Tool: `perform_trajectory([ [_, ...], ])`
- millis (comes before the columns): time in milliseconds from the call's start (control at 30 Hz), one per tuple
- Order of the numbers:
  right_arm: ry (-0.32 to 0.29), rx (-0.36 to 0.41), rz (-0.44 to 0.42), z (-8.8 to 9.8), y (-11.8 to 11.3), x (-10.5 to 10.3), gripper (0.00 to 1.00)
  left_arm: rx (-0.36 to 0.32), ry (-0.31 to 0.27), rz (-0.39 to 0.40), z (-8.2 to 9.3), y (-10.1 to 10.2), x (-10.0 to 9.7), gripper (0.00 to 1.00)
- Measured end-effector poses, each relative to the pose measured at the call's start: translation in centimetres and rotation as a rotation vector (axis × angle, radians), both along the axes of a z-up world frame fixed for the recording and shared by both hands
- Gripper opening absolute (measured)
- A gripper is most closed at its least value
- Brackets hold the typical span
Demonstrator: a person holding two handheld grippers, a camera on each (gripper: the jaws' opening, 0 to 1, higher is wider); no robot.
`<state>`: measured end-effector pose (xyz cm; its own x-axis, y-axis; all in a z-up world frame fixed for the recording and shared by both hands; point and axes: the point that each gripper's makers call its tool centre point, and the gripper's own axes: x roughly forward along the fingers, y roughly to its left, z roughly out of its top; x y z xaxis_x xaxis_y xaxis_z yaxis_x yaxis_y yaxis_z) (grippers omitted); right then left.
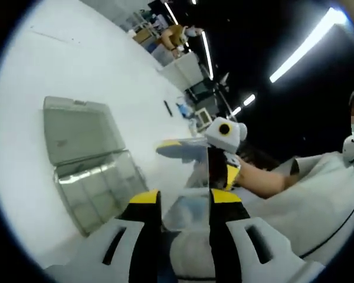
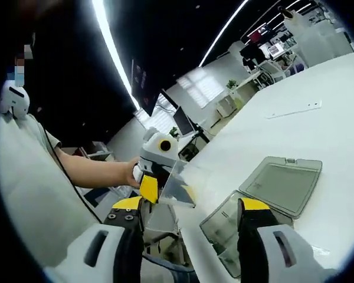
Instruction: Insert the divider into the dual guide fixture by aligning both edges with the guide slots and pushing it downward to the bottom, including one-sided entry, uneven engagement, binding, and posture correction.
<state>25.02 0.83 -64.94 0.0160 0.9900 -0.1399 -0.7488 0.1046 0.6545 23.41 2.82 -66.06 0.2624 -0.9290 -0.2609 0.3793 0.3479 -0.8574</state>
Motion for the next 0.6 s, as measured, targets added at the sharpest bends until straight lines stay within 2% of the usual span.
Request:
perform_trajectory([
  [600,0.070,0.063,0.008,1.02,1.04,0.30,0.57,-0.050,-0.022,-0.040,0.81,-0.63,0.03,0.26],
])
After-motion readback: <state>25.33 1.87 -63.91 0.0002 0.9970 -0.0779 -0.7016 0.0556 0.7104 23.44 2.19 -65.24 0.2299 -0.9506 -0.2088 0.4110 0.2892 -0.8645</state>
